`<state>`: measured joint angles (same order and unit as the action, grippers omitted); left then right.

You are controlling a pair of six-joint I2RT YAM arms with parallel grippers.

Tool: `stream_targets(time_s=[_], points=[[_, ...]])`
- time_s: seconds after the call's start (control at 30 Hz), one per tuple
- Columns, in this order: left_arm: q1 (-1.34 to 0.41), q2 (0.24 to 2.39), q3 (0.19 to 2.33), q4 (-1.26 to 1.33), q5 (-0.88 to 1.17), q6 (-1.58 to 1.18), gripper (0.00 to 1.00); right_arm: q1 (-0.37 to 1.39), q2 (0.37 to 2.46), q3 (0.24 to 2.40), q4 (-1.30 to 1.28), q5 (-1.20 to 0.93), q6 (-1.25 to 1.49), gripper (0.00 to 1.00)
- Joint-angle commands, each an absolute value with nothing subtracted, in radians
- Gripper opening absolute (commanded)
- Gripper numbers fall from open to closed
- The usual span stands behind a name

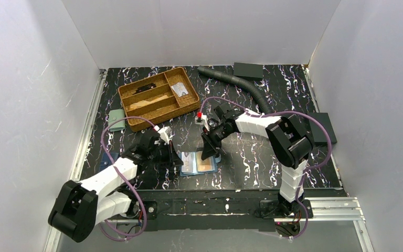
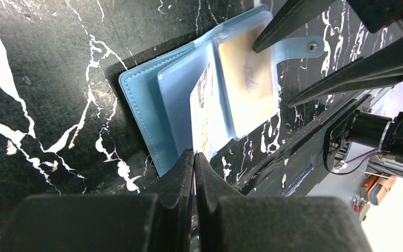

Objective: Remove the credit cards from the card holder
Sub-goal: Remove the credit card from the card holder, then place the credit card in the storage box.

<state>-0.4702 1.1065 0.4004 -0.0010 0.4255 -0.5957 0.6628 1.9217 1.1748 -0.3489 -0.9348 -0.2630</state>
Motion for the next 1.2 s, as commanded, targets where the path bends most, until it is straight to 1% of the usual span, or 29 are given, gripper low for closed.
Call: stream_targets(time_s=[0.0, 0.5, 0.6, 0.77, 1.17], points=[[-0.466, 1.028, 0.455, -0.092, 0.393, -0.566, 0.0, 0.653, 1.87, 1.192, -0.409, -0.944, -0.354, 0.62], [-0.494, 0.996, 0.477, -0.03, 0.503, -0.597, 0.0, 0.615, 1.733, 1.206, -0.56, -1.049, -0.593, 0.69], [-0.522, 1.014, 0.485, -0.007, 0.521, -0.601, 0.0, 0.606, 1.719, 1.209, -0.603, -1.084, -0.659, 0.73], [-0.554, 1.042, 0.498, 0.039, 0.541, -0.6, 0.0, 0.603, 1.703, 1.198, -0.593, -1.081, -0.674, 0.74], [-0.643, 1.136, 0.555, 0.057, 0.558, -0.579, 0.0, 0.601, 1.727, 1.234, -0.746, -1.127, -0.839, 0.75]])
